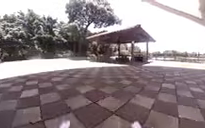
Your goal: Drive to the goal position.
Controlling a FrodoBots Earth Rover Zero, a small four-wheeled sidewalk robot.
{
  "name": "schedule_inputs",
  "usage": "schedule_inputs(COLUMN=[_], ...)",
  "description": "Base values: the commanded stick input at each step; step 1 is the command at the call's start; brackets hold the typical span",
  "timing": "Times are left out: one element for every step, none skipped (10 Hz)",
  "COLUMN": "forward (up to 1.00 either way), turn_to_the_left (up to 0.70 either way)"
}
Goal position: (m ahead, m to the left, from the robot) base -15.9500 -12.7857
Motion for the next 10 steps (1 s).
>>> schedule_inputs(forward=[0.26,0.0,0.0,0.0,0.0,0.0,0.0,0.0,0.0,0.0], turn_to_the_left=[-0.38,-0.45,-0.45,-0.45,-0.45,-0.45,-0.45,-0.45,-0.45,-0.45])
